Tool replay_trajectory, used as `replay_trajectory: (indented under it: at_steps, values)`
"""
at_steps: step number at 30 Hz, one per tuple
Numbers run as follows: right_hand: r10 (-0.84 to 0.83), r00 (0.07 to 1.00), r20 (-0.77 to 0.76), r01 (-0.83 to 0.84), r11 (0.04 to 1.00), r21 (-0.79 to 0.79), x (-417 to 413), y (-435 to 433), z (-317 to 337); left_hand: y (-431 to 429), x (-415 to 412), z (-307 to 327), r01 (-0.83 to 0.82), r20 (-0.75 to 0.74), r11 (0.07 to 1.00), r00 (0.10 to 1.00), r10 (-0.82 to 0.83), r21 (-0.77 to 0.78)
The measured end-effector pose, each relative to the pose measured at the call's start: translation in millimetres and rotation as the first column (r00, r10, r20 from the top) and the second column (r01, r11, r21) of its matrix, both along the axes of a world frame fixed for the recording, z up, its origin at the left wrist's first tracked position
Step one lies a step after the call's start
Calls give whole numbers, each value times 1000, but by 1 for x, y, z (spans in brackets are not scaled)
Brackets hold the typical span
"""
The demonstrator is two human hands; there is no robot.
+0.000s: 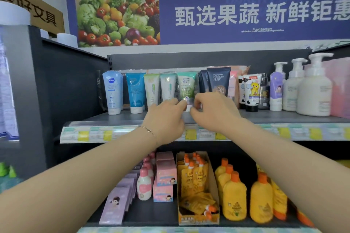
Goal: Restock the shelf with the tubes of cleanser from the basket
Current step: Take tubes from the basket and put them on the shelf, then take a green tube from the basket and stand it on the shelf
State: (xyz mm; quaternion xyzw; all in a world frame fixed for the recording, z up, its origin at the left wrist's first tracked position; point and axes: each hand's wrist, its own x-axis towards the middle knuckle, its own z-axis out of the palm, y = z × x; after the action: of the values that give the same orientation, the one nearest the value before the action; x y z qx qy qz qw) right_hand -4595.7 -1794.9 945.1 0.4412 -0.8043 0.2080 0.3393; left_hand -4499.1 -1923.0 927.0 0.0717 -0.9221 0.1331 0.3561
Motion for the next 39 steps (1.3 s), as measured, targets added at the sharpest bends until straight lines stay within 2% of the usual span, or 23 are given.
replay_trajectory:
  at_steps: [8,14,18,22,25,28,32,39]
  values:
    - [70,997,29,-72,993,92,17,62,-41,57,20,-41,-9,77,996,997,2,87]
    - [114,981,155,-142,973,184,25,95,-93,99,30,-92,-33,175,989,985,7,145]
    - [85,977,197,-136,955,262,28,107,-129,111,32,-132,-98,276,977,960,43,189]
    - [78,960,270,-165,934,316,32,111,-170,116,36,-176,-92,340,970,940,11,223]
    - [70,935,347,-206,905,372,38,109,-203,118,38,-205,-97,399,970,917,0,222]
    - [33,907,420,-231,872,431,42,104,-236,117,38,-236,-130,462,934,886,-41,332]
    - [-50,823,566,-284,827,486,49,99,-282,111,45,-288,-181,552,866,824,-125,466]
    - [-223,696,682,-328,746,579,52,99,-364,107,58,-372,-308,695,784,688,-208,539]
